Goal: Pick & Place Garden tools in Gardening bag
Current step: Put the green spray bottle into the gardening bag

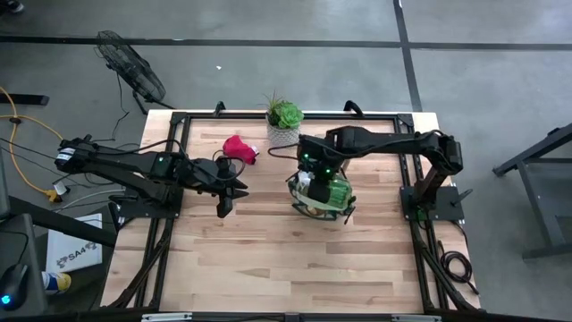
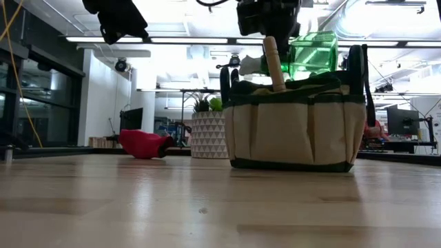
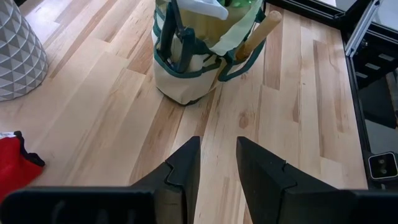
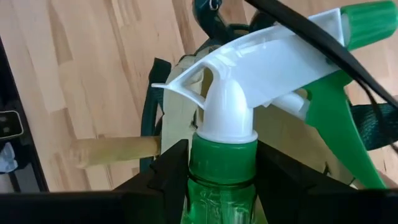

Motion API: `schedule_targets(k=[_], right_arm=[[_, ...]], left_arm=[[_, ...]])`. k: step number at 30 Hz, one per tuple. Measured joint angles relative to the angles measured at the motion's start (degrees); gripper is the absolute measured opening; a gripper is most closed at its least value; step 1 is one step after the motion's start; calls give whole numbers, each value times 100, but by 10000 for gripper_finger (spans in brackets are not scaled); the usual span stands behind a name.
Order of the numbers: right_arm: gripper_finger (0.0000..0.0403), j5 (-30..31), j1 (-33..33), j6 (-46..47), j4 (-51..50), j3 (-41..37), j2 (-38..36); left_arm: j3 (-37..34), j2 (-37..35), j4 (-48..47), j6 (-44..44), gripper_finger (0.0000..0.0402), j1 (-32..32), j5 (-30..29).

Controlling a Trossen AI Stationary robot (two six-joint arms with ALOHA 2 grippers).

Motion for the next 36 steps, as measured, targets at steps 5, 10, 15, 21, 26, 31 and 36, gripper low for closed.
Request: schedule_targets(k=[5, 10, 15, 21, 26, 31, 36], right_arm=[[152, 134, 93, -25, -29, 0, 0], [153, 239, 105, -24, -162, 0, 0], [153, 366, 105, -36, -488, 0, 0], [179, 438, 105, -20, -481, 0, 0], [238, 393, 105, 1, -483, 0, 0], [281, 74, 105, -6, -496, 0, 0], [279, 24, 105, 205, -688, 0, -85]], left_arm=[[0, 0, -2, 0, 101, 0, 2], [0, 0, -2, 0, 101, 0, 2], [0, 0, -2, 0, 101, 0, 4], [0, 0, -2, 0, 101, -1, 9], [0, 0, 0, 0, 101, -1, 11], [0, 0, 0, 0, 101, -1, 12], [0, 0, 2, 0, 101, 1, 13]])
